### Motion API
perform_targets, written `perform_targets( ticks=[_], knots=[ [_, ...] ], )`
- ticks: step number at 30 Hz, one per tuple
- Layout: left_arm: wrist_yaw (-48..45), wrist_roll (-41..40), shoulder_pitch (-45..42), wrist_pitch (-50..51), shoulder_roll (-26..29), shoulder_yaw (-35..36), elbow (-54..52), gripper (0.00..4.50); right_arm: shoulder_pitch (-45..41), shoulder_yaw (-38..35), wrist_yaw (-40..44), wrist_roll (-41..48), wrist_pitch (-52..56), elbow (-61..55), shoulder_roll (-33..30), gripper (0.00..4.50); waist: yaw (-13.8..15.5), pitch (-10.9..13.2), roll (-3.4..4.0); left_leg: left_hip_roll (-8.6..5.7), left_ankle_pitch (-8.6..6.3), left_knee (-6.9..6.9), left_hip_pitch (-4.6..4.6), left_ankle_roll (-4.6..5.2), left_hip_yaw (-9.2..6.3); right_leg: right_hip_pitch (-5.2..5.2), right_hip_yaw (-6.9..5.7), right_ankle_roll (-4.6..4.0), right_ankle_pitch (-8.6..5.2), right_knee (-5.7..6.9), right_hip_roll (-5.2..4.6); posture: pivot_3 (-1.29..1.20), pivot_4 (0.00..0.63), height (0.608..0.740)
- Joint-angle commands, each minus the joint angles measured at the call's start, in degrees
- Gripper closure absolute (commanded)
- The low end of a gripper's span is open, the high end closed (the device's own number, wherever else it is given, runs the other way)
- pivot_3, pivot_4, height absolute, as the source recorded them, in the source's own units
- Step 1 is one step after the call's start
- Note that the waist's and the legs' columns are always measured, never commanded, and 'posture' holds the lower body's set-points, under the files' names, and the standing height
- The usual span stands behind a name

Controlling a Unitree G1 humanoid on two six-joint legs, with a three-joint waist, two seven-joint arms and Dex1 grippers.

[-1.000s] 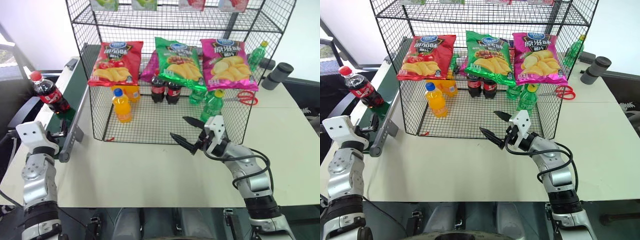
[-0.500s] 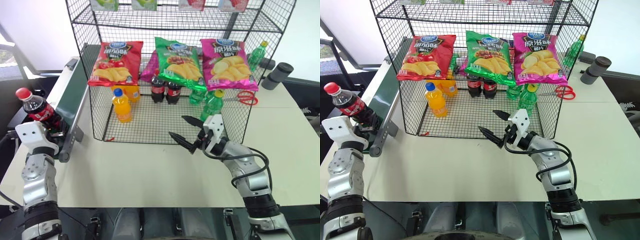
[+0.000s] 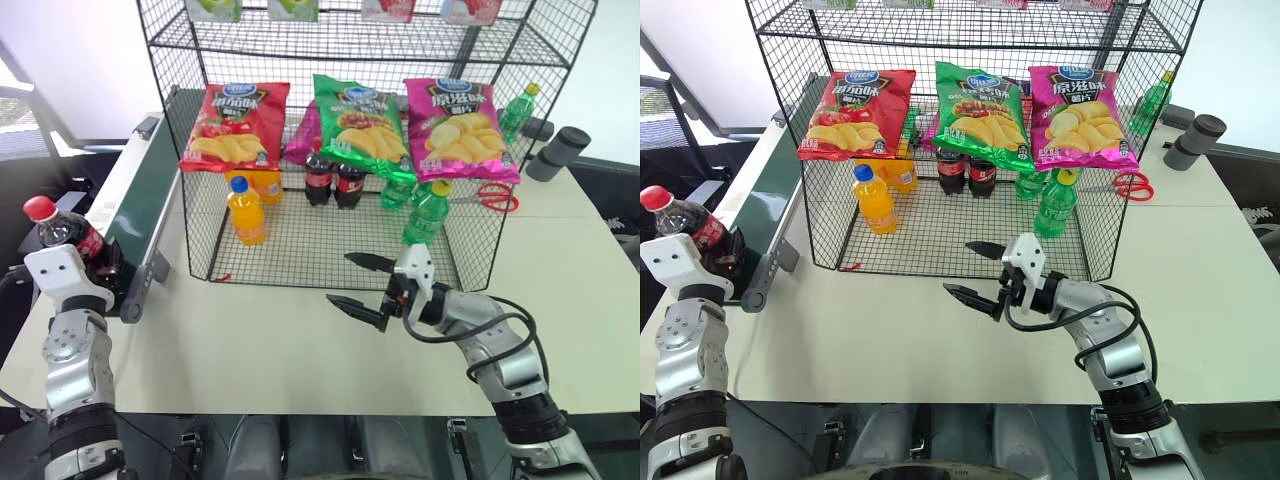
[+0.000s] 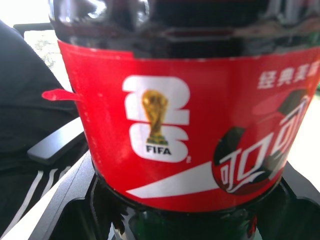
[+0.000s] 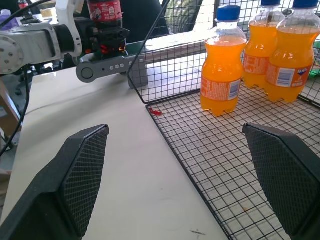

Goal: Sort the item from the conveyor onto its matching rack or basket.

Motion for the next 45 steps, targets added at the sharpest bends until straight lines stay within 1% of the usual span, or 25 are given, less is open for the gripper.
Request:
perform_targets(
  ticks=[1, 5, 8, 11, 14, 17, 20, 22, 28, 32, 37, 42, 45],
  knots=[
    [-5.0, -4.0, 0.1, -0.1, 3.0, 1.1, -9.5, 1.51, -1.2, -0.2, -0.2, 0.5, -0.4, -1.6, 0.4, 0.00, 0.0, 0.0, -0.12, 0.00, 0.00, 0.00, -0.02, 0.00, 0.00, -0.02, 0.00, 0.00, 0.00, 0.00, 0.00, 0.00, 0.150, 0.740],
    [-15.3, -12.8, 1.9, 6.7, 7.6, 0.0, -20.8, 1.51, -2.0, -1.0, -0.2, 3.6, 2.3, -3.2, 0.9, 0.00, -0.1, 0.0, -0.30, 0.03, 0.00, -0.01, -0.15, -0.02, -0.09, -0.10, -0.05, -0.02, 0.00, -0.07, -0.02, 0.00, 0.150, 0.740],
    [-22.6, -20.2, 4.5, 14.2, 11.5, -2.2, -29.2, 1.51, -3.3, -1.8, -0.4, 6.6, 5.3, -4.2, 1.4, 0.00, -0.3, 0.0, -0.21, 0.00, -0.01, -0.15, -0.16, -0.04, -0.08, -0.08, -0.04, -0.03, -0.01, -0.24, -0.12, 0.00, 0.150, 0.740],
    [-27.4, -26.5, 6.2, 22.6, 14.9, -5.7, -35.0, 1.51, -4.7, -1.8, -0.6, 8.3, 7.8, -4.7, 1.5, 0.00, -0.4, 0.0, -0.08, 0.00, -0.02, -0.22, -0.16, -0.05, -0.07, -0.06, -0.04, -0.04, -0.01, -0.37, -0.14, 0.00, 0.150, 0.740],
    [-32.1, -25.2, 5.1, 26.2, 16.9, -14.2, -37.6, 1.51, -6.2, -1.6, -1.8, 9.8, 11.0, -6.2, 1.6, 0.00, -0.4, 0.1, -0.01, 0.00, -0.02, -0.25, -0.15, -0.04, -0.08, -0.06, -0.05, -0.06, -0.02, -0.39, -0.13, 0.00, 0.150, 0.740],
    [-35.0, -22.3, 3.0, 26.4, 16.2, -21.0, -37.8, 1.51, -6.8, -1.3, -2.6, 10.7, 12.8, -7.8, 1.8, 0.00, -0.4, 0.1, 0.00, -0.01, -0.01, -0.25, -0.16, -0.04, -0.08, -0.08, -0.06, -0.10, -0.04, -0.38, -0.12, 0.00, 0.150, 0.740],
    [-38.6, -19.2, 0.1, 24.6, 13.7, -27.8, -35.6, 1.51, -7.0, -1.1, -3.5, 11.5, 14.3, -9.2, 2.2, 0.00, -0.2, 0.1, 0.01, -0.02, -0.01, -0.25, -0.17, -0.03, -0.06, -0.09, -0.05, -0.08, -0.03, -0.39, -0.10, 0.00, 0.150, 0.740],
    [-40.2, -17.4, -2.4, 23.8, 11.8, -30.9, -34.0, 1.51, -6.6, -0.9, -3.7, 12.0, 15.4, -10.2, 2.1, 0.00, -0.2, 0.1, 0.01, -0.04, 0.00, -0.24, -0.18, -0.02, -0.05, -0.08, -0.05, -0.05, -0.02, -0.39, -0.09, 0.00, 0.150, 0.740],
    [-44.6, -13.8, -7.2, 21.8, 9.3, -35.3, -30.1, 1.51, -5.9, -0.6, -4.1, 13.0, 17.2, -11.9, 1.9, 0.00, -0.1, 0.1, 0.01, -0.04, 0.00, -0.21, -0.18, 0.00, -0.03, -0.08, -0.05, -0.03, 0.00, -0.37, 0.02, 0.00, 0.150, 0.740],
    [-46.7, -11.3, -8.8, 20.2, 8.3, -37.4, -28.1, 1.51, -5.8, -0.4, -3.8, 13.7, 18.5, -12.8, 1.8, 0.00, -0.1, 0.1, 0.01, -0.04, 0.00, -0.16, -0.19, 0.02, -0.03, -0.06, -0.04, -0.01, 0.00, -0.36, 0.11, 0.00, 0.150, 0.740],
    [-48.0, -9.5, -10.4, 19.3, 6.6, -39.0, -27.4, 1.51, -6.1, 0.3, -4.2, 13.2, 18.9, -12.4, 2.2, 0.00, 0.0, 0.1, 0.01, -0.02, 0.00, -0.12, -0.19, 0.04, -0.03, -0.04, -0.03, 0.00, 0.00, -0.36, 0.25, 0.00, 0.150, 0.740],
    [-48.2, -8.6, -10.5, 19.6, 5.5, -39.2, -28.0, 1.51, -6.1, 0.6, -4.3, 13.6, 19.4, -12.0, 2.3, 0.00, -0.1, 0.1, 0.00, 0.00, 0.00, -0.11, -0.19, 0.04, -0.04, -0.05, -0.03, 0.00, 0.00, -0.32, 0.30, 0.00, 0.150, 0.740],
    [-48.4, -8.1, -10.4, 19.5, 5.5, -39.2, -28.3, 1.52, -6.0, 0.7, -4.0, 14.3, 19.9, -12.0, 2.6, 0.83, -0.1, 0.1, 0.01, 0.00, 0.00, -0.10, -0.19, 0.04, -0.04, -0.05, -0.03, 0.01, 0.00, -0.31, 0.31, 0.00, 0.150, 0.740]
  ],
)
